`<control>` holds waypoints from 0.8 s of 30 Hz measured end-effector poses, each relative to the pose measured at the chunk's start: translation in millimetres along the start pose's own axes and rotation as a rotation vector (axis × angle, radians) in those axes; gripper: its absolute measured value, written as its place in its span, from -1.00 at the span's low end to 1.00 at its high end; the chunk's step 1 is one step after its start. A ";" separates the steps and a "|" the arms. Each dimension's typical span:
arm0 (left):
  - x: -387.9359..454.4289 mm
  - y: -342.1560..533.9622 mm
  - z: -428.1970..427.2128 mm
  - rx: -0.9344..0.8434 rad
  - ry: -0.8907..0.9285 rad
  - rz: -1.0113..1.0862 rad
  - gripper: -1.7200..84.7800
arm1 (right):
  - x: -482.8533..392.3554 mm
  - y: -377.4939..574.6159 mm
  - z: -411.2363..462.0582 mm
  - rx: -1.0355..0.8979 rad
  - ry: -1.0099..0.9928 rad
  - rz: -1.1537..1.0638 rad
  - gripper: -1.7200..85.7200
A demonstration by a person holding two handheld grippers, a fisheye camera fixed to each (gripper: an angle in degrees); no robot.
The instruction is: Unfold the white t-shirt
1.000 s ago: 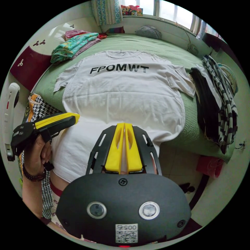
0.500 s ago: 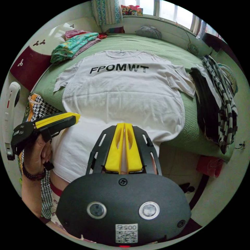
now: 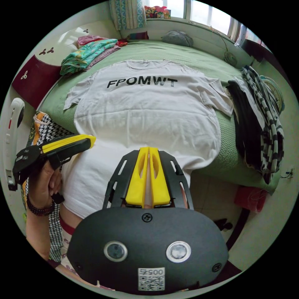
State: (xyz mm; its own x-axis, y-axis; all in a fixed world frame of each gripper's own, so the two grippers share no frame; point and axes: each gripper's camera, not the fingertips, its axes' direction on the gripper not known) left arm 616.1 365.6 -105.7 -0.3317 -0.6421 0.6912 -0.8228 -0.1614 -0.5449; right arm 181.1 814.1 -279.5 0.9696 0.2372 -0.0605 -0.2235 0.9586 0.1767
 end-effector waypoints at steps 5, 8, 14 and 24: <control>-2.0 -0.3 1.3 0.002 0.008 -0.002 -0.96 | 1.3 0.4 -1.4 0.003 0.001 0.001 -0.98; -2.8 -0.5 2.1 0.003 0.011 -0.003 -0.96 | 2.0 0.5 -2.2 0.003 0.002 0.001 -0.98; -2.8 -1.6 3.8 0.001 0.008 -0.002 -0.96 | 4.8 -0.4 -3.5 0.001 -0.004 0.003 -0.98; -2.7 -1.9 5.7 0.002 0.005 -0.002 -0.96 | 7.7 -0.6 -6.4 0.003 -0.008 0.004 -0.98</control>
State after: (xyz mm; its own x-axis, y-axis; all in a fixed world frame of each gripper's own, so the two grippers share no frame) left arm 621.2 363.4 -109.2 -0.3323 -0.6384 0.6943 -0.8227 -0.1637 -0.5444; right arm 188.0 816.3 -286.4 0.9695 0.2396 -0.0521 -0.2270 0.9572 0.1795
